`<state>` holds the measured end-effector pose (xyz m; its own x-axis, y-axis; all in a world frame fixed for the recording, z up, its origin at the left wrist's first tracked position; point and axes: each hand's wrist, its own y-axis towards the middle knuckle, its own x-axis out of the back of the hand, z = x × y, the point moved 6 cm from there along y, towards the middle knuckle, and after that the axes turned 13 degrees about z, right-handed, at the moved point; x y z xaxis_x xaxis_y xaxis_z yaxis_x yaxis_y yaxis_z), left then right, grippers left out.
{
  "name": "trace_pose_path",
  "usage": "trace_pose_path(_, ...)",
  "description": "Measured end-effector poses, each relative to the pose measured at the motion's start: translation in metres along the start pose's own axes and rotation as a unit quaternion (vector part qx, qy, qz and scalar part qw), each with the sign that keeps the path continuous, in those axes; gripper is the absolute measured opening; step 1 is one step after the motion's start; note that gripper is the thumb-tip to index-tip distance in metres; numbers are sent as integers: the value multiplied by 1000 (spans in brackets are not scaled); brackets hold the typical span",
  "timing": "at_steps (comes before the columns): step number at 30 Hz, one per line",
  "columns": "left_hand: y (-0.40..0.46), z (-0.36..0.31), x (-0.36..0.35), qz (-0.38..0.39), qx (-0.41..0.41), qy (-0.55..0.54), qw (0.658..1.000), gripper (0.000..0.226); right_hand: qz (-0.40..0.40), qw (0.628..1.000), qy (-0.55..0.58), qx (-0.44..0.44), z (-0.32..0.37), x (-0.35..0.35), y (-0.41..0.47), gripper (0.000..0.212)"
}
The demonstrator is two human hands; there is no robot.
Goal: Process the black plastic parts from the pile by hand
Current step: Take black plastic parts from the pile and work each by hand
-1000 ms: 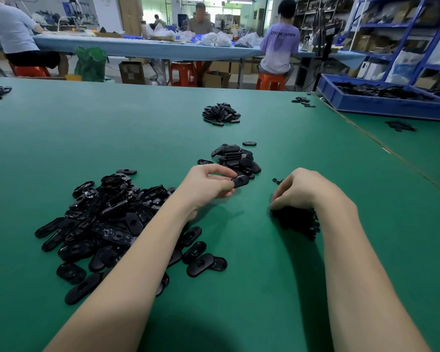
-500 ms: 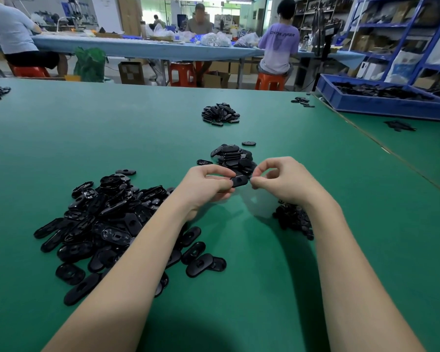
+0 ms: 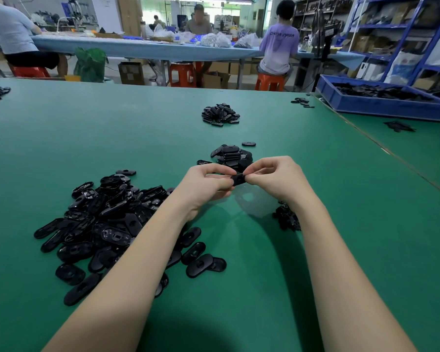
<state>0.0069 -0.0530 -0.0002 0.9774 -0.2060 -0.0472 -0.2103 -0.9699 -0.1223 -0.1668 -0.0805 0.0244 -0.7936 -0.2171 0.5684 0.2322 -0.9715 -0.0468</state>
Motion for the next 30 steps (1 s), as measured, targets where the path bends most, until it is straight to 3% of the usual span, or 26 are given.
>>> trace_pose_path(30, -2, -6, -4, 25, -25, -13, 999, 15, 20, 985, 152, -74, -12, -7, -5, 7)
